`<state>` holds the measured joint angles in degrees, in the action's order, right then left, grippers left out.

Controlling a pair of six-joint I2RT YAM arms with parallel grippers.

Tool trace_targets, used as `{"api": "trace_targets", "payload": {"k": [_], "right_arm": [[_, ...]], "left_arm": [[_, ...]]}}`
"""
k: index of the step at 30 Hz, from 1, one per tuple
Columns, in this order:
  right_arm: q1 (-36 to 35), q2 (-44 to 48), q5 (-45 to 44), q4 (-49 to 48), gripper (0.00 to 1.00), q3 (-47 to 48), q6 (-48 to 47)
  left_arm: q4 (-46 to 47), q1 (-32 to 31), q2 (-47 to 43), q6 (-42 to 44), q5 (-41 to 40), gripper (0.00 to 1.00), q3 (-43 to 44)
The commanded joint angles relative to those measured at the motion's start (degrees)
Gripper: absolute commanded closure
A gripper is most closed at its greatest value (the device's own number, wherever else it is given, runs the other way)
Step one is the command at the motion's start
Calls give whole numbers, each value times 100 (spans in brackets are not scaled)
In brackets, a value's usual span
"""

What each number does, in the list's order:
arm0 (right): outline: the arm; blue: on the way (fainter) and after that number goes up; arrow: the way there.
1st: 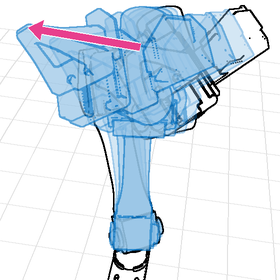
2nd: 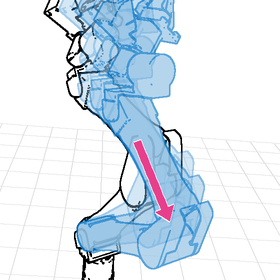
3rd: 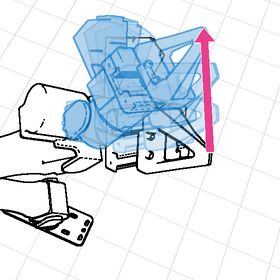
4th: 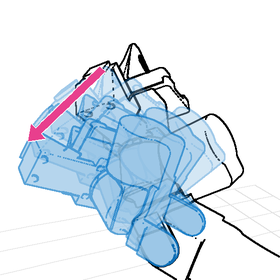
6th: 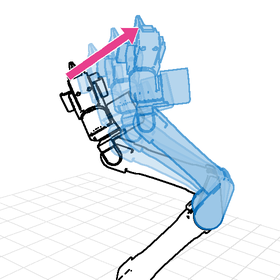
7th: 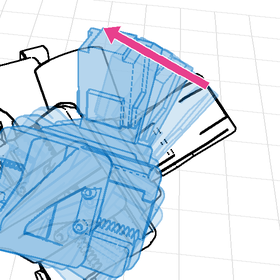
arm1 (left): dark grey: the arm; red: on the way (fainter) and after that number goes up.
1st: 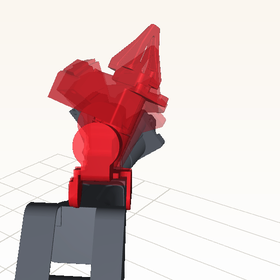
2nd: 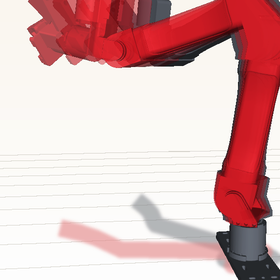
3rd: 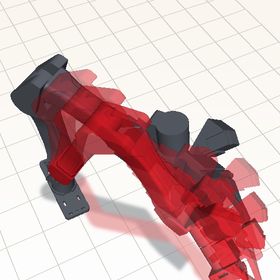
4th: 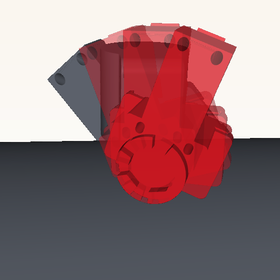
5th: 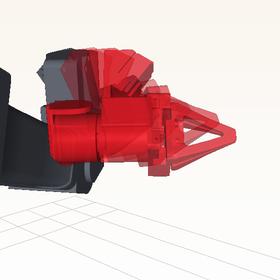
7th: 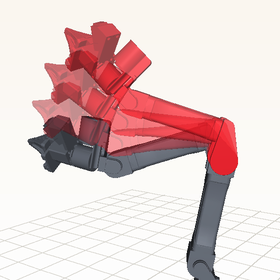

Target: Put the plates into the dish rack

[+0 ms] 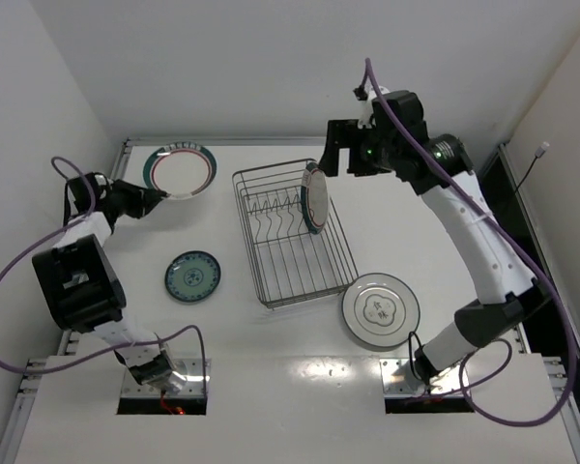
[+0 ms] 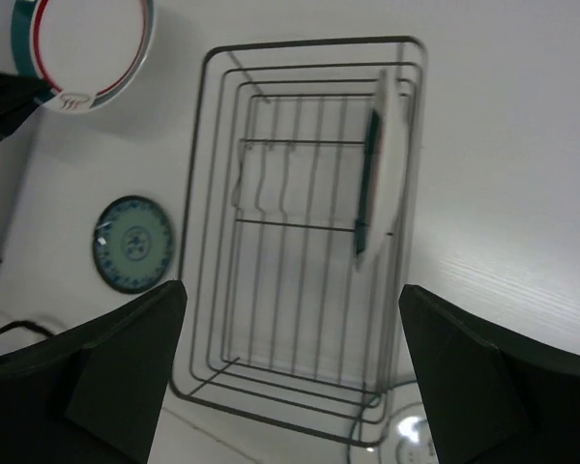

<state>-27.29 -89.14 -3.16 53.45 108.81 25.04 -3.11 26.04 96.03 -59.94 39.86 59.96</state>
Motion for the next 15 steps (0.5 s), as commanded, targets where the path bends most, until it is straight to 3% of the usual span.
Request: {"api": "trace_targets", "payload": {"k": [1, 3, 6, 9, 15], "right_arm": [[136, -489, 1965, -780, 10, -149, 474], [293, -595, 2772, -1160, 10, -342, 738], [408, -753, 3391, -1977, 10, -703, 1239], [461, -1016, 3787, -2497, 10, -756, 1521], [461, -1606, 3840, -2445, 9, -335, 1522]], "left_arm": [[1609, -370, -804, -930, 1014, 100, -335], [2520, -782, -1032, -1499, 1077, 100, -755], [3131, -1283, -1454, -1915, 1138, 100, -1075], [3133, -1758, -1859, -1916, 981, 100, -1275], [3133, -2261, -2369, -2074, 866, 100, -1636]]}}
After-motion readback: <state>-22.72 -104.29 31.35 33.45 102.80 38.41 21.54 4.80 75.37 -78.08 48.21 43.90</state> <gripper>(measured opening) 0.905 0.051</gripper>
